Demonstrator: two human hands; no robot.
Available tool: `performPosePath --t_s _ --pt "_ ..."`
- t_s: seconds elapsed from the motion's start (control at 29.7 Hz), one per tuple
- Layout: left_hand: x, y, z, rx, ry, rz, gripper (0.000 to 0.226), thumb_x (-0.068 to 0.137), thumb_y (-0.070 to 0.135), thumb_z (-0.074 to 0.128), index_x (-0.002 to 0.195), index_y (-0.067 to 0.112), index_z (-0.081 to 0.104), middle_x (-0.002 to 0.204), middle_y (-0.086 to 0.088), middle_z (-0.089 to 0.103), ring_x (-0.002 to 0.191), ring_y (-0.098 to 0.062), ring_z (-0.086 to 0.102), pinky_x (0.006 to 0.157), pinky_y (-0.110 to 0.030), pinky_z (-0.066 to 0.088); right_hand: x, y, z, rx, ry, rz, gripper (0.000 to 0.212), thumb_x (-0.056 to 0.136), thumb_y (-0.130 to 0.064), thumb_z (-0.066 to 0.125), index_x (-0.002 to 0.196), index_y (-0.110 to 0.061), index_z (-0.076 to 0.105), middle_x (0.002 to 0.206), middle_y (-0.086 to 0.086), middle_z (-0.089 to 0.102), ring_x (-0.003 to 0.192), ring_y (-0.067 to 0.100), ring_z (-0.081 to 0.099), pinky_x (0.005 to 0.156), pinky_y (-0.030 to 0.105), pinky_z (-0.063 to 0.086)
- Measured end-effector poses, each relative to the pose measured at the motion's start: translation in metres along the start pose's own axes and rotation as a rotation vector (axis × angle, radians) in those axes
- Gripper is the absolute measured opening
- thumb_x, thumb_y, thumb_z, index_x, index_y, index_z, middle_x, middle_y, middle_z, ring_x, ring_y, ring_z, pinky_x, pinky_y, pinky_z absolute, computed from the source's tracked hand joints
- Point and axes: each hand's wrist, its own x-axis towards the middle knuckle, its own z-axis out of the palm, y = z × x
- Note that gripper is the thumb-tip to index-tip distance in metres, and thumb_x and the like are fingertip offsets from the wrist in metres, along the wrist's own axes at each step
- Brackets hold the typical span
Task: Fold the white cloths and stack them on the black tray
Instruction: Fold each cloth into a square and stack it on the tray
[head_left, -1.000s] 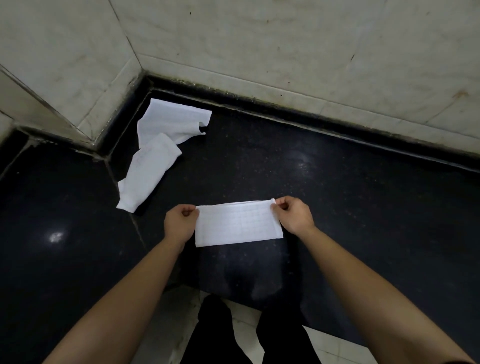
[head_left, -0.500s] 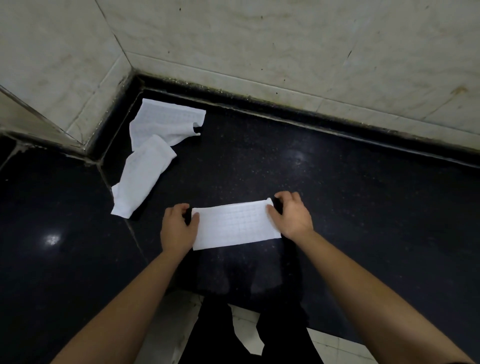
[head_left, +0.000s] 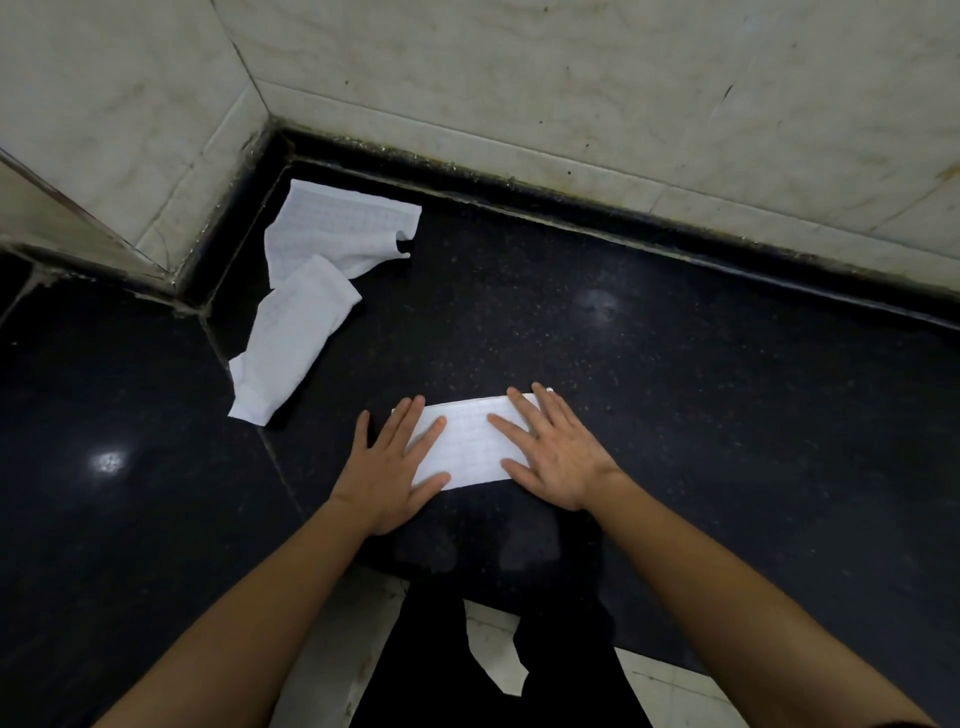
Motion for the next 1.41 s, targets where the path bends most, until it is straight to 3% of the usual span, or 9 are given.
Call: performPosePath --t_s 0.13,0.24,0.4,0.61,0.71,0.81,1.08,1.28,1.41 --pt "0.003 -0.002 -0.004 0.001 -0.035 -0.001 0.078 0.093 0.071 0.01 0.154 0.03 -0.017 0.16 -0.004 -0.028 0.148 -0.021 -0.021 0.117 -0.06 -0.004 0.002 0.005 0.004 -0.06 -0.038 0.002 0.067 0.099 -0.064 0.002 0.154 -0.033 -0.02 0.163 0.008 -0.025 0.149 0.035 -0.022 0.123 0.049 -0.007" --pt "0.0 0.002 -0.006 -0.007 -0.079 -0.003 0.078 0.094 0.07 0.011 0.153 0.03 -0.02 0.158 -0.006 -0.032 0.147 -0.022 -0.024 0.117 -0.059 -0.007 -0.001 0.0 0.001 -0.032 -0.042 0.012 0.068 0.1 -0.062 0.007 0.156 -0.032 -0.015 0.164 0.011 -0.022 0.149 0.037 -0.022 0.123 0.05 -0.007" --pt "0.001 0.012 -0.013 -0.017 0.133 0.098 0.067 0.097 0.052 0.029 0.156 0.025 0.014 0.164 -0.013 0.001 0.151 -0.031 0.003 0.118 -0.06 0.011 -0.003 -0.014 -0.01 -0.013 0.057 -0.06 0.065 0.1 -0.054 0.025 0.159 -0.031 0.006 0.166 0.016 -0.001 0.151 0.041 -0.003 0.123 0.055 0.006" --pt "0.004 0.009 0.002 0.002 0.11 0.14 0.068 0.096 0.05 0.031 0.157 0.023 0.015 0.164 -0.014 0.003 0.151 -0.031 0.006 0.118 -0.055 0.006 -0.002 -0.016 0.0 0.07 0.018 -0.043 0.065 0.1 -0.055 0.024 0.158 -0.037 0.005 0.166 0.01 -0.009 0.151 0.037 -0.011 0.122 0.049 -0.009" --pt "-0.002 0.012 -0.002 -0.011 0.138 0.153 0.065 0.096 0.039 0.031 0.156 0.019 0.018 0.164 -0.015 0.005 0.151 -0.03 0.003 0.119 -0.053 0.008 -0.01 -0.019 -0.007 0.127 0.092 -0.022 0.06 0.099 -0.048 0.035 0.155 -0.028 0.027 0.162 0.016 0.018 0.149 0.036 0.014 0.122 0.05 0.017" --pt "-0.011 0.007 0.004 -0.007 0.154 0.158 0.065 0.094 0.034 0.03 0.156 0.019 0.017 0.163 -0.015 0.007 0.151 -0.03 0.002 0.118 -0.051 0.011 -0.023 -0.017 -0.001 0.1 0.203 0.011 0.048 0.097 -0.038 0.04 0.144 -0.027 0.043 0.144 0.015 0.042 0.131 0.032 0.04 0.106 0.047 0.039" --pt "-0.019 0.005 0.009 0.015 0.102 0.159 0.066 0.092 0.035 0.031 0.155 0.018 0.024 0.162 -0.017 0.013 0.15 -0.033 0.01 0.115 -0.058 0.015 -0.022 -0.023 0.004 0.151 0.186 0.052 0.051 0.092 -0.041 0.043 0.139 -0.025 0.046 0.139 0.013 0.044 0.125 0.03 0.042 0.104 0.045 0.038" --pt "0.032 0.027 -0.043 -0.1 0.325 0.085 0.049 0.09 0.022 0.052 0.138 0.01 0.05 0.138 -0.014 0.051 0.128 -0.032 0.047 0.101 -0.052 0.042 -0.048 -0.017 -0.003 0.502 0.305 0.523 0.047 0.096 -0.048 0.05 0.134 -0.021 0.053 0.118 -0.001 0.054 0.107 0.019 0.052 0.092 0.035 0.045" --pt "0.09 0.056 -0.079 -0.058 0.223 0.283 0.053 0.096 0.017 0.052 0.147 0.014 0.039 0.134 -0.009 0.051 0.122 -0.029 0.049 0.096 -0.042 0.044 -0.051 -0.017 -0.007 0.784 0.213 0.814 0.042 0.09 -0.057 0.059 0.119 -0.027 0.06 0.107 -0.006 0.057 0.096 0.013 0.059 0.075 0.03 0.05"
